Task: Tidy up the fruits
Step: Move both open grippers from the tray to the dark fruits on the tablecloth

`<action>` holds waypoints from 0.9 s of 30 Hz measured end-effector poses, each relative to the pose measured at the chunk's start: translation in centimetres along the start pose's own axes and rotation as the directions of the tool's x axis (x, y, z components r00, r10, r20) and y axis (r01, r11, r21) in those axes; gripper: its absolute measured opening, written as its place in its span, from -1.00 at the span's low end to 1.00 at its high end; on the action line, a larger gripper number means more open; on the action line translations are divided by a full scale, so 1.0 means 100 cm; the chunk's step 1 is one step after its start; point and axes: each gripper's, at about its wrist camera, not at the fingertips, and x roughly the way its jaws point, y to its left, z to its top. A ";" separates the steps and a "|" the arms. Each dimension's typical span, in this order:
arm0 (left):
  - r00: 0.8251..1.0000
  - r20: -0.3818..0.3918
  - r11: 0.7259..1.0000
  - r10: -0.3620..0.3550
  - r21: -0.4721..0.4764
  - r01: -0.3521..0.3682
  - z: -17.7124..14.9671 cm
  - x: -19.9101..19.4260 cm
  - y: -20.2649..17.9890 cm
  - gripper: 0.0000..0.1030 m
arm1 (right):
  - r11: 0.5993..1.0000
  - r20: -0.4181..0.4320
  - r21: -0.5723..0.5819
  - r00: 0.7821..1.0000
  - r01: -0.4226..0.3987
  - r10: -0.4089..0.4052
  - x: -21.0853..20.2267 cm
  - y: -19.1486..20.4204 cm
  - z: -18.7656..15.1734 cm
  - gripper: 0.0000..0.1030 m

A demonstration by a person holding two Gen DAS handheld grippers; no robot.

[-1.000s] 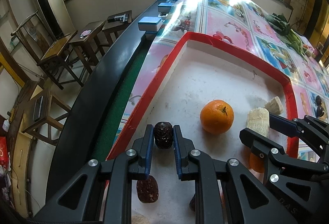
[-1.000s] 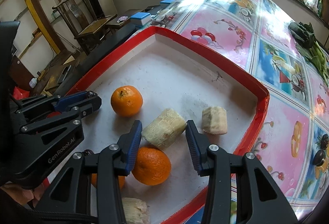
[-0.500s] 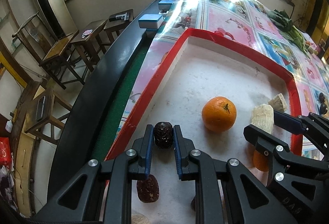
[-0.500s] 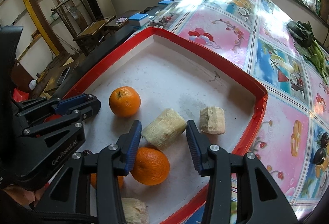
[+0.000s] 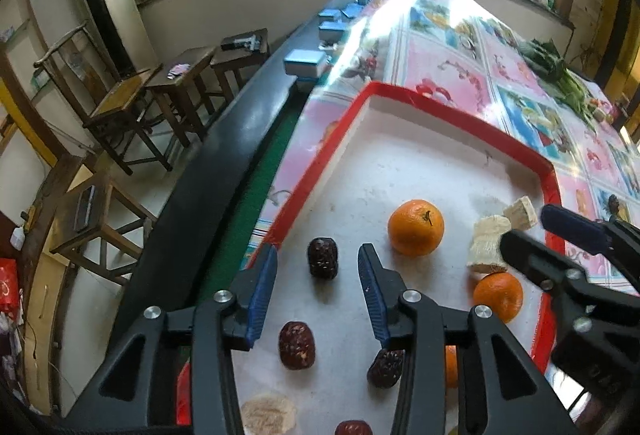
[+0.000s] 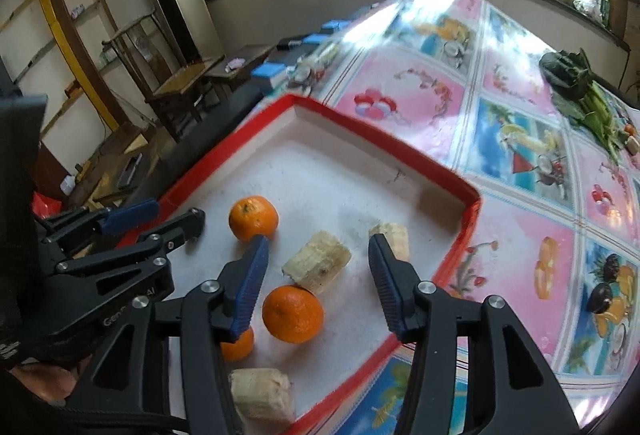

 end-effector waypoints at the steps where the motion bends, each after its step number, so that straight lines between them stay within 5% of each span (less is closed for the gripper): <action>1: 1.000 0.005 1.000 -0.002 -0.007 0.002 0.001 -0.003 0.001 -0.17 | 1.000 0.011 0.007 1.000 0.000 0.000 -0.006 -0.002 0.000 0.06; 11: 0.998 0.051 0.999 -0.047 0.003 0.047 0.007 -0.025 -0.029 -0.14 | 0.993 0.051 0.103 0.997 0.056 -0.061 -0.051 -0.050 -0.024 0.10; 21: 0.983 0.022 0.968 -0.184 0.181 0.177 0.007 -0.037 -0.129 -0.05 | 0.934 0.036 0.297 0.975 0.198 -0.218 -0.110 -0.163 -0.079 0.09; 27: 0.971 -0.030 0.936 -0.235 0.264 0.235 0.001 -0.035 -0.188 -0.03 | 0.903 0.035 0.353 0.961 0.246 -0.276 -0.127 -0.220 -0.082 0.09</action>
